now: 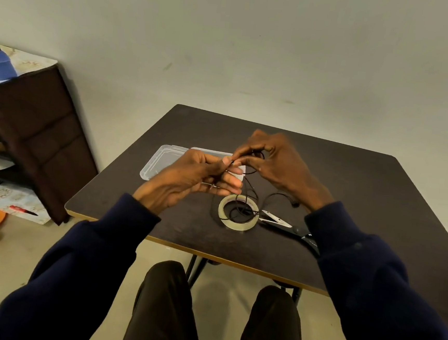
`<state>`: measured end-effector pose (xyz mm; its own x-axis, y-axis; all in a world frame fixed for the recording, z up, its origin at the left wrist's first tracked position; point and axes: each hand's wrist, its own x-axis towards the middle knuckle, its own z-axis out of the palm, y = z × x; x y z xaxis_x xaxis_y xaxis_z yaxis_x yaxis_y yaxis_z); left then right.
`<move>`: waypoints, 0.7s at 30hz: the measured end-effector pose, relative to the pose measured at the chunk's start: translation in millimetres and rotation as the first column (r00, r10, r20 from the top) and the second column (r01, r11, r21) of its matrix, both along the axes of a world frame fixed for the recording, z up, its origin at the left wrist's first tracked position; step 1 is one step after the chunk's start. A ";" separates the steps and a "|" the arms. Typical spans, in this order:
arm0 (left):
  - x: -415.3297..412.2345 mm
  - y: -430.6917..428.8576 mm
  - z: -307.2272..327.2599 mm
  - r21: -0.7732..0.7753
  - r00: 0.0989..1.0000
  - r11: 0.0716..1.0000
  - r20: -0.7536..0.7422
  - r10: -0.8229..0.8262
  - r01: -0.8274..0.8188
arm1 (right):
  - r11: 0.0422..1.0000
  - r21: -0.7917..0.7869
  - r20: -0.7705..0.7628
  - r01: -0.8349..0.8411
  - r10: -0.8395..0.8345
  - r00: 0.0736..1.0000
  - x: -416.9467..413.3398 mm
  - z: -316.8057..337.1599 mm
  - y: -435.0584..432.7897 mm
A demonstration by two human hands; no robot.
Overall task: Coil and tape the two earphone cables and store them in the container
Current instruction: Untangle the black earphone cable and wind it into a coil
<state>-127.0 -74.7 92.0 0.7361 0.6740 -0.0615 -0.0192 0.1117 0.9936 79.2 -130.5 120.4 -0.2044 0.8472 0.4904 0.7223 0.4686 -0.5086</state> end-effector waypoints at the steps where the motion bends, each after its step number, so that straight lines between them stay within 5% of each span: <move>1: 3.0 0.9 0.9 -0.032 0.999 0.999 0.029 -0.021 0.022 | 1.000 0.004 -0.010 0.002 -0.002 1.000 2.1 0.6 0.8; 7: 19.3 -0.9 6.6 -0.280 0.939 0.930 0.310 -0.148 0.239 | 0.997 0.058 -0.232 0.049 -0.035 0.972 7.6 -10.1 4.5; 12: 34.2 -1.8 15.5 -0.225 0.817 0.920 0.557 -0.148 0.320 | 0.995 -0.001 -0.405 0.101 -0.093 0.910 -0.7 -36.3 -4.1; 15: 44.4 6.9 19.0 -0.188 0.759 0.952 0.648 -0.064 0.240 | 0.974 -0.209 -0.476 0.084 -0.176 0.861 -12.2 -51.5 -10.6; 21: 57.8 28.7 9.6 -0.037 0.768 0.988 0.625 0.141 -0.151 | 0.925 -0.350 -0.613 -0.148 -0.107 0.783 -18.1 -45.2 -23.0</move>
<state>-69.1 -46.0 101.6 0.5019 0.7734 0.3873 -0.6504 0.0422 0.7584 61.2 -153.5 75.3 0.0109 0.9843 0.1761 0.1890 0.1710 -0.9670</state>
